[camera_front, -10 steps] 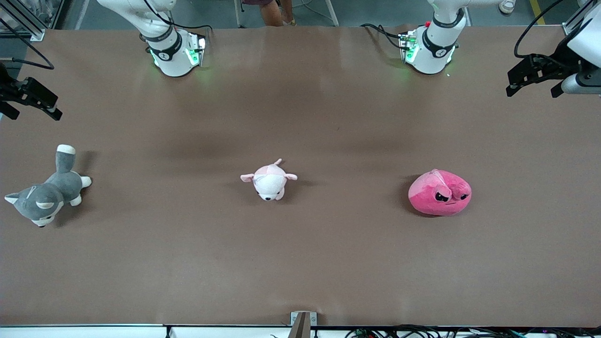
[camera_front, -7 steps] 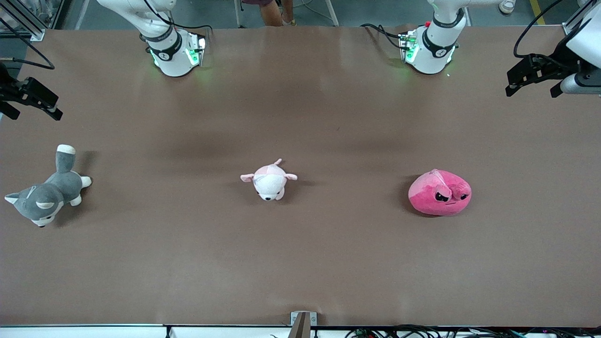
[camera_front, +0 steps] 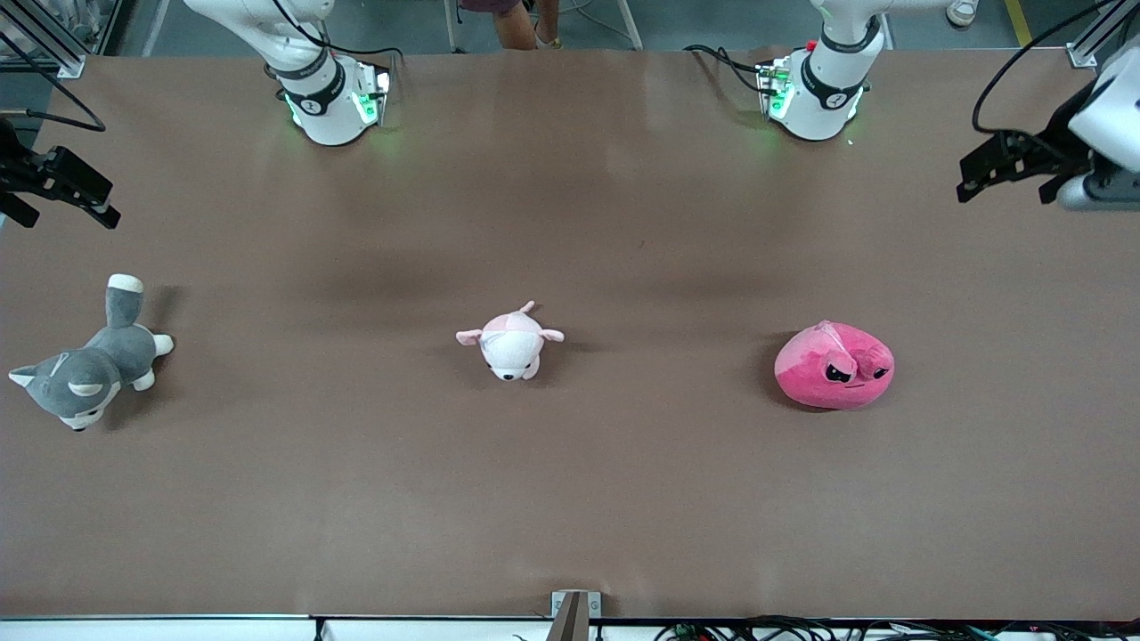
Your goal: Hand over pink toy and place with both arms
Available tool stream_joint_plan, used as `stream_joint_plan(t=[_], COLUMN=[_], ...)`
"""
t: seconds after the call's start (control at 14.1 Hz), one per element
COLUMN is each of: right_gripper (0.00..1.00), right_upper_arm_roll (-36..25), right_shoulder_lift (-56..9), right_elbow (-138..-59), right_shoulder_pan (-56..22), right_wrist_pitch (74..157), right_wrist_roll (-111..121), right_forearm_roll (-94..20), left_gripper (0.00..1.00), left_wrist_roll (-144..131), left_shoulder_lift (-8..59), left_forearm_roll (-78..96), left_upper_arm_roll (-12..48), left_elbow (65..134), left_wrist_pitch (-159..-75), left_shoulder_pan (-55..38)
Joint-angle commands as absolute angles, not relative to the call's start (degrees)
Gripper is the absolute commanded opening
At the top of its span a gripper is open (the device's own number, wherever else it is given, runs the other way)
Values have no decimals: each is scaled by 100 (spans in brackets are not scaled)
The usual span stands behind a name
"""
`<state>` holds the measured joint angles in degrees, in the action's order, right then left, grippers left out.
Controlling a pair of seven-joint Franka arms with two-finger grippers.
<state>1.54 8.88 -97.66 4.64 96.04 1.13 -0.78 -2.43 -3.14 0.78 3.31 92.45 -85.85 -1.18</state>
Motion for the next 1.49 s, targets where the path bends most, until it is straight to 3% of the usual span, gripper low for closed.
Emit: stream_joint_plan(t=[0.0,0.28,0.64,1.42], right_gripper=[100,100,100,100], right_upper_arm_roll=[167,167,176,105], right_shoulder_lift=[879,879,861,835], right_elbow=[-9721,-9650,-9650,-9650], right_shoulder_pan=[431,334,273,290], right_wrist_pitch=[9606,9589,9545,9378], right_wrist_roll=[53,44,17,-9], right_forearm_roll=[-35,-44,-62,-70], left_gripper=[100,100,100,98], left_wrist_roll=[-219,-325,-369,-387], left_shoulder_lift=[70,210,1000,1670], left_forearm_roll=[88,97,97,158], left_upper_arm_roll=[343,343,352,413], left_elbow=[9218,10290,10441,10731], left_wrist_pitch=[-8936,-10419,-11600,-12497], left_shoulder_pan=[-88,96,158,106])
